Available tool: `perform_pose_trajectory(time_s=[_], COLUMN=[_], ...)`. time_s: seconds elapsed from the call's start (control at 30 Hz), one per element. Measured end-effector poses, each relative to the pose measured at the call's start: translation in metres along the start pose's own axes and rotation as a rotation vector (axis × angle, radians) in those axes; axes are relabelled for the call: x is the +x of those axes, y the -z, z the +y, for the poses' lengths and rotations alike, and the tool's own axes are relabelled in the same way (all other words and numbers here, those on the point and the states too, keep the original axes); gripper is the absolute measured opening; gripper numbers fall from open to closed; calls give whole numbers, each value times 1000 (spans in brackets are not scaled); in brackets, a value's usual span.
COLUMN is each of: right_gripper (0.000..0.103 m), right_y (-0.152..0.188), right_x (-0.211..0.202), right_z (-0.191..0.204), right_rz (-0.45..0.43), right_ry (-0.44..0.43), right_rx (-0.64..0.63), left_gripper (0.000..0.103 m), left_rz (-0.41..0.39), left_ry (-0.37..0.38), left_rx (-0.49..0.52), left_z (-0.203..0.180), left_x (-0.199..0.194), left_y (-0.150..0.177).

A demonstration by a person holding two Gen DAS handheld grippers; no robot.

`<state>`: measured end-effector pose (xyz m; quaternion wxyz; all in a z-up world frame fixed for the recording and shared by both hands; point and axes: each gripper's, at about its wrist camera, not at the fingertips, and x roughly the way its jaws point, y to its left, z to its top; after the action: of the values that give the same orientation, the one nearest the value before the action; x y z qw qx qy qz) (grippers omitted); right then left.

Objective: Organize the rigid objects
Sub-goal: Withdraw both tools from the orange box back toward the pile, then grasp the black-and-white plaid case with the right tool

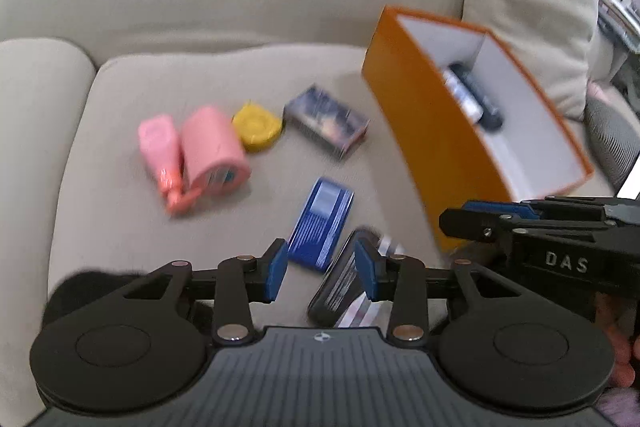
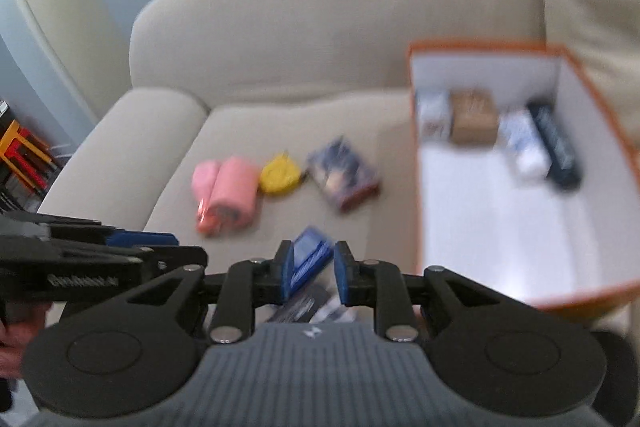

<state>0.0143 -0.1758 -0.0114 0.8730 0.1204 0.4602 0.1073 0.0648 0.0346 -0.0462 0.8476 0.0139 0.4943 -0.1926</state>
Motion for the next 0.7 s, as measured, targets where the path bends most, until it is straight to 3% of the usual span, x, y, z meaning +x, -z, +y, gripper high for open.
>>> perform_pose_trajectory(time_s=[0.17, 0.23, 0.5, 0.7], right_gripper=[31, 42, 46, 56], right_y=[23, 29, 40, 40], right_x=[43, 62, 116, 124], right_z=[-1, -7, -23, -28], right_rz=[168, 212, 284, 277], right_ry=[30, 9, 26, 14], right_rx=[117, 172, 317, 384], left_gripper=[46, 46, 45, 45], left_rz=[-5, 5, 32, 47], left_ry=[-17, -26, -2, 5], left_rx=[21, 31, 20, 22], left_z=[6, 7, 16, 16], left_x=[15, 20, 33, 39], left_y=[25, 29, 38, 38])
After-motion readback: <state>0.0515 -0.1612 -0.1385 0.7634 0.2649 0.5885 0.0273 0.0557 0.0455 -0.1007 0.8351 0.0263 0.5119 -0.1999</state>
